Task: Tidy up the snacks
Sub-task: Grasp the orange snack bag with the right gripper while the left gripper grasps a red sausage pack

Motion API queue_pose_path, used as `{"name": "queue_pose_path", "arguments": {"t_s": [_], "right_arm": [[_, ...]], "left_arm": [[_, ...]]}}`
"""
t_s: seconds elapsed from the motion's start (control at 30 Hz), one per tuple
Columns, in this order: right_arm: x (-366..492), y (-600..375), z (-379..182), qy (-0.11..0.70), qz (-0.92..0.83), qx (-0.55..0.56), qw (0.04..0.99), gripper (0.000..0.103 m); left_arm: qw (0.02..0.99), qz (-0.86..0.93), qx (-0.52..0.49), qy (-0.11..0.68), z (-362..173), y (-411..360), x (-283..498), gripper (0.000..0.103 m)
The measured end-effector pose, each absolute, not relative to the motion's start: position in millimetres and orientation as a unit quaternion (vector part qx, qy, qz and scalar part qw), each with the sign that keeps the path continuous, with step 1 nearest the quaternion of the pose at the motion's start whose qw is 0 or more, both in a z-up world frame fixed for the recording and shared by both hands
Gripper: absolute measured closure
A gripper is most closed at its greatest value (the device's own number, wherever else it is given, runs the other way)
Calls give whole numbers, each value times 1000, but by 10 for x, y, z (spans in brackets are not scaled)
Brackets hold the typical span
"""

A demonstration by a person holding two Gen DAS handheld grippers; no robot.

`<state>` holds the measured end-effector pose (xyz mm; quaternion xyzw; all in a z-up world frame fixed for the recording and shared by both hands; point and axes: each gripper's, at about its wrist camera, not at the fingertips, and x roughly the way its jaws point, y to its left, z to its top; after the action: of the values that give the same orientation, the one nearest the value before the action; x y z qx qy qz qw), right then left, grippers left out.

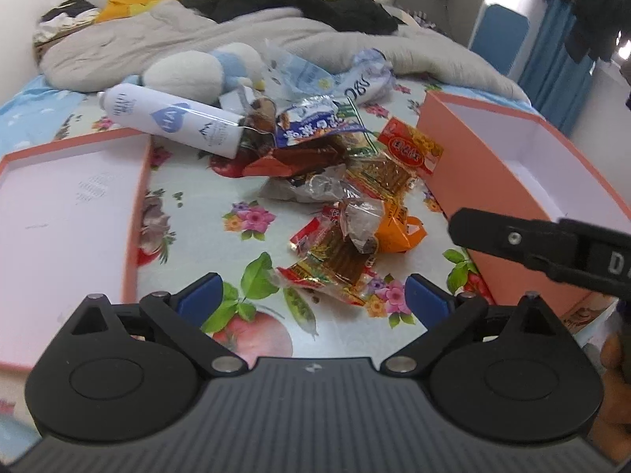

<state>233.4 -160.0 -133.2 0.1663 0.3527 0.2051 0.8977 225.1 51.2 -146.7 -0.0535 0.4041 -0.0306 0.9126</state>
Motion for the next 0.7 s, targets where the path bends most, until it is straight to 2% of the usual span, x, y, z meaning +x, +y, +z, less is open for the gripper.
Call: {"name": "queue_pose_path", "arguments": {"t_s": [0.43,0.47,0.57,0.7], "right_arm": [[2909,-1489,-1826,420,151,220,867,29],[2953,-1484,-1865,425,147,222,865,28],[3040,-1425,-1957,438,145,217,860,21],[3142,-1405,-2040,446,138,228,854,22]], "left_arm": [[893,-87,26,440,-1923,443,2877,8],[892,-92,30,441,-1957,432,2933,12],[887,-107,32,447,-2054,402,3031,12],[884,-111,47,452,-2187,369,3140,12]]}}
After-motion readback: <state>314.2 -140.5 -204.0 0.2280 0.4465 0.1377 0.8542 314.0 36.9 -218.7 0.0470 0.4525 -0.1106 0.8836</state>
